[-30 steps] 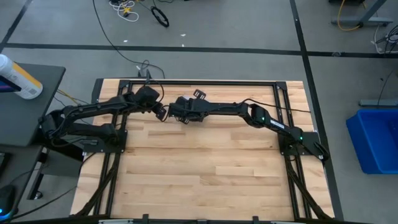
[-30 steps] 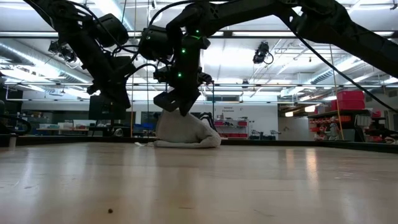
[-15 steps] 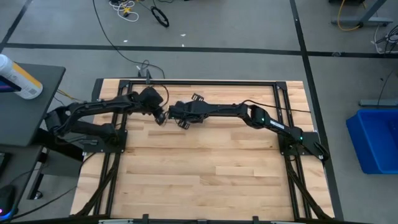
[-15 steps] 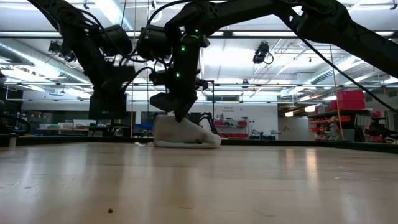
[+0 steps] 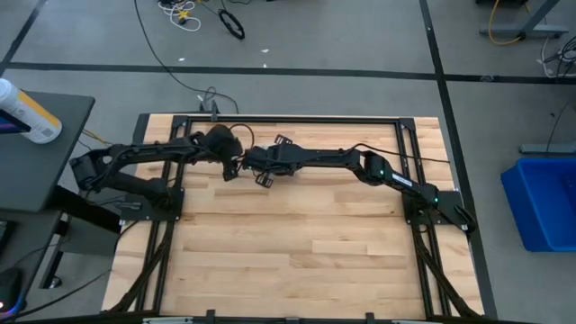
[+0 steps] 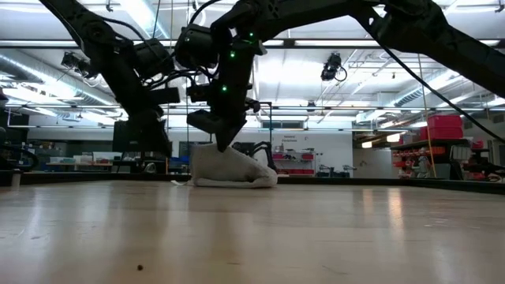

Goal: Fold microfiber towels
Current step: Fold the gray towel

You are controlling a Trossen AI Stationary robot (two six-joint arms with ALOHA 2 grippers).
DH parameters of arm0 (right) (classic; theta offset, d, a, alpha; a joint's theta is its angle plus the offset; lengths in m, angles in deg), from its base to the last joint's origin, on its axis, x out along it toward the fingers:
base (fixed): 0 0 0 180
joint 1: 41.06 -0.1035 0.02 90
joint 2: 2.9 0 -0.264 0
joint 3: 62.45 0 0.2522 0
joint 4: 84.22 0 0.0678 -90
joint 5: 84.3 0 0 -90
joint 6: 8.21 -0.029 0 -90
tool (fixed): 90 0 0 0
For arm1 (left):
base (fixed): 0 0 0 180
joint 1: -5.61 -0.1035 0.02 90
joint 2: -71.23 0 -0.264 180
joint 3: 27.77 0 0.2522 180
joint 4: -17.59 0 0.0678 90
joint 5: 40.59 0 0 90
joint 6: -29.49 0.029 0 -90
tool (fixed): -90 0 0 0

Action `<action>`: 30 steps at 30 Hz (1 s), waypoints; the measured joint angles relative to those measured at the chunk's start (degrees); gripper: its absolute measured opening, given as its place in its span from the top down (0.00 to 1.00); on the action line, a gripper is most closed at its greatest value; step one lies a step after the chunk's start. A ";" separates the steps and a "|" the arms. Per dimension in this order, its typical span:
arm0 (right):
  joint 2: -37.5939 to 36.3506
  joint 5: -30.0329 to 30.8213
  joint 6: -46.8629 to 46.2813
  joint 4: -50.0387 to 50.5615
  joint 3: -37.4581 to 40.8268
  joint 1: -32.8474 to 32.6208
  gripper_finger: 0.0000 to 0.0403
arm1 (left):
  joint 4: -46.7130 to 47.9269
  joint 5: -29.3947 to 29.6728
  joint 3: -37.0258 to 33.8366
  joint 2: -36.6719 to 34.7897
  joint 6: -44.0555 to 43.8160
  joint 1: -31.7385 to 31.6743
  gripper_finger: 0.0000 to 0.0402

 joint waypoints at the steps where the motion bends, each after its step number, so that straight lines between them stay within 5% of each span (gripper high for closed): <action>1: -0.13 -0.25 0.30 0.13 0.02 0.01 1.00 | -1.63 -0.76 0.02 0.93 0.07 0.01 0.48; 14: -1.53 -3.16 1.69 0.64 0.10 0.52 1.00 | -7.46 -8.87 0.05 12.22 -3.17 0.01 0.47; 18: -2.00 -4.69 1.77 0.79 0.09 0.76 1.00 | -7.03 -5.16 0.07 10.36 -0.56 0.12 0.47; 24: -2.04 -15.18 3.18 0.61 0.09 0.83 1.00 | -5.60 4.39 0.07 7.86 3.60 -0.35 0.47; 30: -0.81 -20.34 2.62 -0.03 0.20 1.02 0.88 | 6.35 8.62 1.39 7.44 -8.78 -3.30 0.48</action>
